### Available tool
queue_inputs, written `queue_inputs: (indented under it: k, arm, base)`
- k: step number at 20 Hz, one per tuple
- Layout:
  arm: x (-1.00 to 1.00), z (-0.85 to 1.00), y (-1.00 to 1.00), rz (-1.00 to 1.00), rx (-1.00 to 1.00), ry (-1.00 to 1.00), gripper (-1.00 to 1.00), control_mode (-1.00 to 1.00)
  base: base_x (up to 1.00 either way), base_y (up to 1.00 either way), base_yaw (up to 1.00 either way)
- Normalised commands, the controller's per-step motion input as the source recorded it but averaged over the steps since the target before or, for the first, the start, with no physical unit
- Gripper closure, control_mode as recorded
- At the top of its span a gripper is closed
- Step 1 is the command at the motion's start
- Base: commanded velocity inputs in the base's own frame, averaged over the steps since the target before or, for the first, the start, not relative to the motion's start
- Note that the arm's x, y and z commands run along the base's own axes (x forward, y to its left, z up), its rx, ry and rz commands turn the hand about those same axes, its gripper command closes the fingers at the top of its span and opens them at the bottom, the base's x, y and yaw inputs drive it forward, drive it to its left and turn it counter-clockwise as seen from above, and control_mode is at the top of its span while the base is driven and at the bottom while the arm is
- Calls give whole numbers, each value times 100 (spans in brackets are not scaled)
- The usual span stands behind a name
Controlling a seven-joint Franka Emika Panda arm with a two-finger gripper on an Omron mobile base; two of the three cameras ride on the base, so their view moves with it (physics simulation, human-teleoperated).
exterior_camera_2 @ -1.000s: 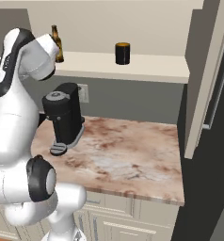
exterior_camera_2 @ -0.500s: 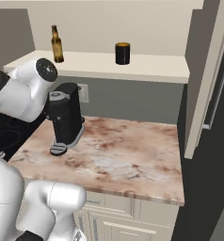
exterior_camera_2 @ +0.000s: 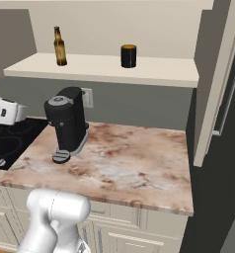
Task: Open the cabinet directly in front. Then move the beer and the mug to the dining counter with the jar on it.
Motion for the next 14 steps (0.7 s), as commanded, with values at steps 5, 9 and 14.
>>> queue_inputs:
  k: [5,9,14]
  arm:
    - [0,2,0,-2,-1,0,-100,-100]
    - [-1,26,0,-20,-9,7,-100,-100]
    - [-1,32,-58,-9,-2,7,-100,-100]
  base:
    - [0,0,0]
    - [0,0,0]
    - [0,0,0]
